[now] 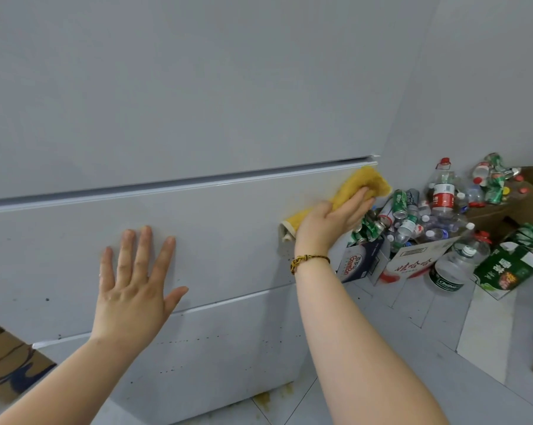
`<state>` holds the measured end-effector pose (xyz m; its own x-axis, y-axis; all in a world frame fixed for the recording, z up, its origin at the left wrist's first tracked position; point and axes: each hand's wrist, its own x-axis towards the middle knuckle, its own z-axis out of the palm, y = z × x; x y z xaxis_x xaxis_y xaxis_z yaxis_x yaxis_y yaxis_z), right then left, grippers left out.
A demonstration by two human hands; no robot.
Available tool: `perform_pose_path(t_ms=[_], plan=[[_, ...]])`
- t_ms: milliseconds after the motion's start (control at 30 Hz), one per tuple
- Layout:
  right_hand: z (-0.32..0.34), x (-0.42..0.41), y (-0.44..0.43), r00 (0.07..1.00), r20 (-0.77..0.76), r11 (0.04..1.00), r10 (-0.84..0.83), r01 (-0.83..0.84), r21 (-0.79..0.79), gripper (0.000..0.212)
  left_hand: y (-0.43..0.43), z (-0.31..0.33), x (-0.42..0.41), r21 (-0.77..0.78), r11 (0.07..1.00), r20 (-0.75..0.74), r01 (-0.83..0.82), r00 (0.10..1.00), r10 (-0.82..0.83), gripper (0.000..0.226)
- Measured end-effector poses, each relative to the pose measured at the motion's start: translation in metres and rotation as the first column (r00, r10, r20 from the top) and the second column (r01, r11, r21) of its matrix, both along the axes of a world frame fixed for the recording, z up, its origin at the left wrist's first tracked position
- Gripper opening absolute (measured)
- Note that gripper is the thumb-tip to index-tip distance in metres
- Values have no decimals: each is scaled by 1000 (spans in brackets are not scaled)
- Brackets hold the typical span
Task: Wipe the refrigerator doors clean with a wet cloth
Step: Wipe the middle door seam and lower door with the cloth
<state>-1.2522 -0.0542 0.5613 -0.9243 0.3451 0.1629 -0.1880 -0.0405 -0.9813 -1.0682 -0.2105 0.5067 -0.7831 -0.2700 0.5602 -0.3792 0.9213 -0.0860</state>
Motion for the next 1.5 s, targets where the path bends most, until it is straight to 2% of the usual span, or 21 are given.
perform_pose_path(t_ms=[67, 100, 167, 267, 367, 400, 467, 533, 600, 633, 700, 833, 900, 967, 1033, 1100, 1167, 1267, 1400, 1500], plan=[[-14, 1, -1, 997, -75, 995, 8, -1, 95, 63, -1, 0, 1, 3, 1000, 4, 2, 1000, -2, 73], [-25, 3, 0, 998, -63, 995, 15, -9, 101, 63, -1, 0, 1, -5, 1000, 3, 3, 1000, -3, 73], [-47, 8, 2, 995, 95, 1000, 15, -16, 10, 62, -3, 0, 2, -19, 1000, -1, 4, 1000, -4, 73], [-64, 11, 0, 918, 393, 968, 48, 54, -245, 60, -5, 0, 3, -47, 999, -23, 19, 1000, -20, 70], [-49, 3, -1, 870, 492, 920, 32, 167, -355, 55, -7, 0, 3, -82, 996, -41, 46, 998, -49, 65], [-40, 3, -3, 886, 463, 917, 29, 161, -366, 55, -8, 0, 3, -91, 995, -42, 49, 998, -53, 65], [-22, 12, -14, 960, 279, 948, 13, 77, -309, 58, -7, 0, 3, -100, 994, -47, 45, 998, -50, 65], [-14, 30, -31, 999, 29, 988, 13, -9, -156, 61, -7, 0, 3, -100, 994, -45, 41, 998, -46, 65], [-29, 44, -45, 995, -94, 999, 26, -28, -22, 68, -8, 0, 4, -111, 993, -34, 49, 998, -53, 66], [-41, 47, -49, 997, -73, 1000, 23, -23, -1, 70, -9, 0, 4, -115, 992, -31, 57, 998, -61, 66], [-65, 52, -50, 996, 86, 998, 27, -22, -55, 66, -10, 0, 6, -126, 989, -31, 78, 996, -83, 66], [-75, 54, -43, 874, 478, 941, 85, 87, -326, 61, -12, 3, 8, -137, 988, -5, 75, 997, -77, 65], [-62, 48, -40, 849, 524, 915, 73, 153, -374, 57, -12, 5, 9, -144, 987, 7, 65, 998, -64, 65], [-43, 42, -39, 906, 421, 931, 39, 120, -344, 58, -13, 4, 10, -151, 986, 10, 69, 998, -69, 65], [-26, 39, -41, 975, 220, 968, 8, 48, -247, 62, -14, 2, 11, -161, 984, 5, 77, 997, -77, 65], [-22, 38, -44, 996, 84, 983, -27, 42, -179, 64, -14, 1, 9, -172, 982, 0, 81, 997, -82, 65], [-32, 38, -46, 997, 40, 987, -69, 74, -143, 65, -14, 0, 10, -167, 982, -1, 82, 997, -83, 65], [-62, 31, -38, 985, 154, 977, -77, 105, -187, 64, -16, 2, 11, -173, 982, 7, 76, 997, -76, 65], [-97, 26, -23, 882, 471, 921, 6, 179, -347, 59, -18, 3, 11, -159, 984, 32, 85, 996, -81, 64], [-94, 25, -27, 842, 536, 871, 66, 214, -443, 59, -15, 4, 10, -120, 990, 62, 70, 996, -63, 67]])
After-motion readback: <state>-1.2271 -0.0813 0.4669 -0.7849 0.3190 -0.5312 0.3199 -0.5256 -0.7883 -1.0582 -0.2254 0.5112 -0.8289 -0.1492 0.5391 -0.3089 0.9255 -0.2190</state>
